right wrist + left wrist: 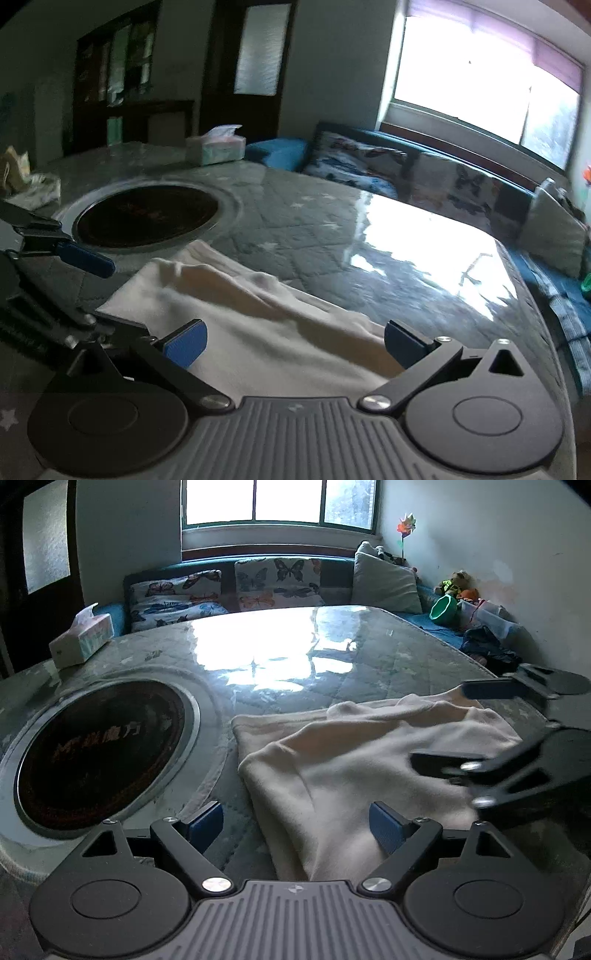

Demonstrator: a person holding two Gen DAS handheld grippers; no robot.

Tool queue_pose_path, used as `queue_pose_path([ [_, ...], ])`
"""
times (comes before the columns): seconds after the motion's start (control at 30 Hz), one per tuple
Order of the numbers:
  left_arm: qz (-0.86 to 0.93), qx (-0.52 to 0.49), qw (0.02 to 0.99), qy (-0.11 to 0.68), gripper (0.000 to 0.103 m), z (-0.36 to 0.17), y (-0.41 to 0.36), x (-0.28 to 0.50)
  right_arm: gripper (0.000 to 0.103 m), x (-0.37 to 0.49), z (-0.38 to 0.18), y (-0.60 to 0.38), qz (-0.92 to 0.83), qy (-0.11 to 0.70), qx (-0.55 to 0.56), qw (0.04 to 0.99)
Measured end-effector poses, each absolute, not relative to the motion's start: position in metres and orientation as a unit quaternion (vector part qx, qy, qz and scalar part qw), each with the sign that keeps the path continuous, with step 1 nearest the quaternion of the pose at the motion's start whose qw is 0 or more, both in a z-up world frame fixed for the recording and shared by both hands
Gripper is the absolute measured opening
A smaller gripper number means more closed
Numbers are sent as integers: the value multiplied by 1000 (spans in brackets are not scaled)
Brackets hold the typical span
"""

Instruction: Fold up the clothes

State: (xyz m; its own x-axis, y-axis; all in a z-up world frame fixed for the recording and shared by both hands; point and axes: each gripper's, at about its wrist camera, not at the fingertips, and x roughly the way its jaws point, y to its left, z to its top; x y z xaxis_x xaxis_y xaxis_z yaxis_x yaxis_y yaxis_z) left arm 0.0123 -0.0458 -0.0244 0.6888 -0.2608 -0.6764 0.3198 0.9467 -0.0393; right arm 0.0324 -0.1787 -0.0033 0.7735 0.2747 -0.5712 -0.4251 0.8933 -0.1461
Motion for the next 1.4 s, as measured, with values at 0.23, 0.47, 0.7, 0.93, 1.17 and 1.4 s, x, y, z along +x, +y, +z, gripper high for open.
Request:
queue_pose_path([
  [0.23, -156, 34, 917, 365, 88, -24, -39, 12, 103, 44, -11, -167, 209, 299, -149, 919],
  [0.47, -153, 27, 916, 370, 88, -25, -34, 13, 102, 62, -5, -192, 206, 323, -75, 920],
  [0.7, -151, 18, 915, 374, 88, -21, -29, 13, 102, 78, -10, -195, 205, 345, -67, 913],
  [0.93, -155, -16, 910, 383, 76, -20, -14, 15, 102, 38, 12, -181, 240, 299, -140, 913],
  [1.17, -152, -28, 905, 396, 68, -23, -13, 18, 99, -4, 19, -157, 288, 272, -206, 895],
  [1.4, -142, -30, 904, 402, 67, -19, -15, 20, 93, -29, 20, -135, 330, 261, -235, 876],
])
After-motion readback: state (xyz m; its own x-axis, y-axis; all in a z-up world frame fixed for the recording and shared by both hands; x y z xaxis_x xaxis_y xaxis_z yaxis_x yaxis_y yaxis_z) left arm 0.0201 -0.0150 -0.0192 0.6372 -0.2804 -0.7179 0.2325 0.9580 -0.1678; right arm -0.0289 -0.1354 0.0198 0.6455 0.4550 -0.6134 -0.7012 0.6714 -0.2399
